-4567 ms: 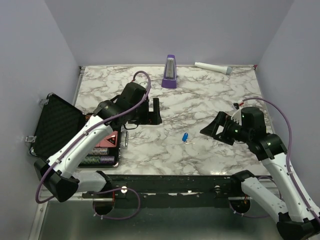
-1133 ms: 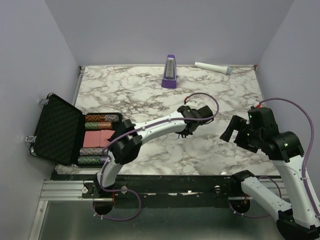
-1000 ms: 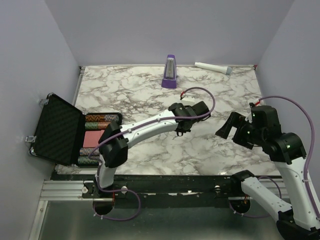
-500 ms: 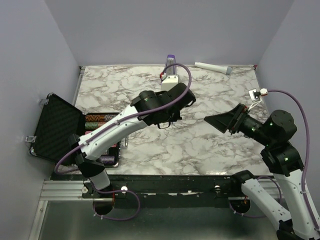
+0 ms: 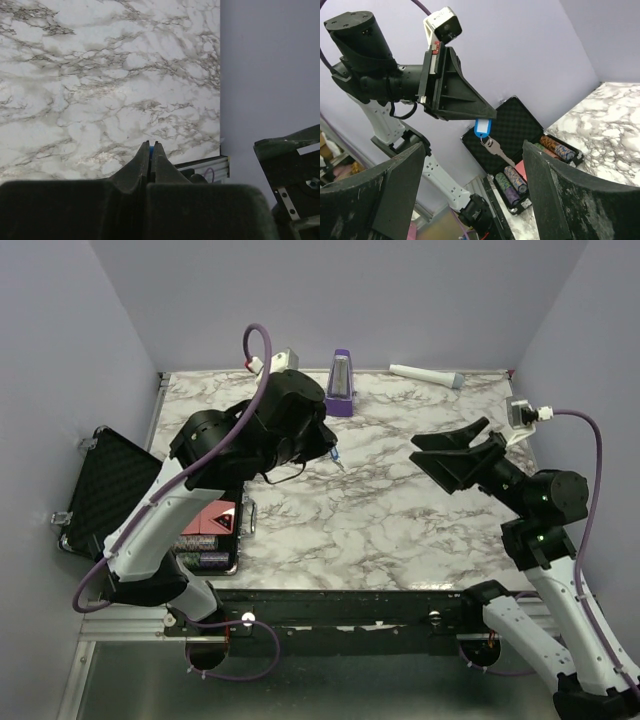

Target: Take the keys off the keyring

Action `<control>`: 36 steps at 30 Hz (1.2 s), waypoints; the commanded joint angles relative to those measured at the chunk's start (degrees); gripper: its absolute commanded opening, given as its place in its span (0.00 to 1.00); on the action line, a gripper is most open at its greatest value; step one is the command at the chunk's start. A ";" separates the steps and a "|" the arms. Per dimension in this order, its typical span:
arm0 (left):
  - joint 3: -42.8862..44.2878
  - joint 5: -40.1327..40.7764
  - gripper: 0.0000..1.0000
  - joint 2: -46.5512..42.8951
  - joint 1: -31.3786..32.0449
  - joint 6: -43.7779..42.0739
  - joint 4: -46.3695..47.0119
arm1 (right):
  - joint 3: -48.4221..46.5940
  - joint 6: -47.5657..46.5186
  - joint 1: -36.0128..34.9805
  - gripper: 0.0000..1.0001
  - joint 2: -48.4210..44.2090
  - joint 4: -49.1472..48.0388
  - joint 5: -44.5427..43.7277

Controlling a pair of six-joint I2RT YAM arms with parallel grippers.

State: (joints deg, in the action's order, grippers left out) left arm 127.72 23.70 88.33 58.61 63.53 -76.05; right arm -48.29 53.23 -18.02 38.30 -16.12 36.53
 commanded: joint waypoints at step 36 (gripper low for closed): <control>2.53 -16.32 0.00 -4.22 -14.75 8.72 3.63 | -6.99 -18.16 -20.12 0.69 29.54 -31.43 1.35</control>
State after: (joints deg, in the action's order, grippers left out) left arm 129.71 9.80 85.58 44.84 72.18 -73.78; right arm -53.32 37.36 -37.12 66.59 -43.83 39.20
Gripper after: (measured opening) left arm 0.014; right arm 0.698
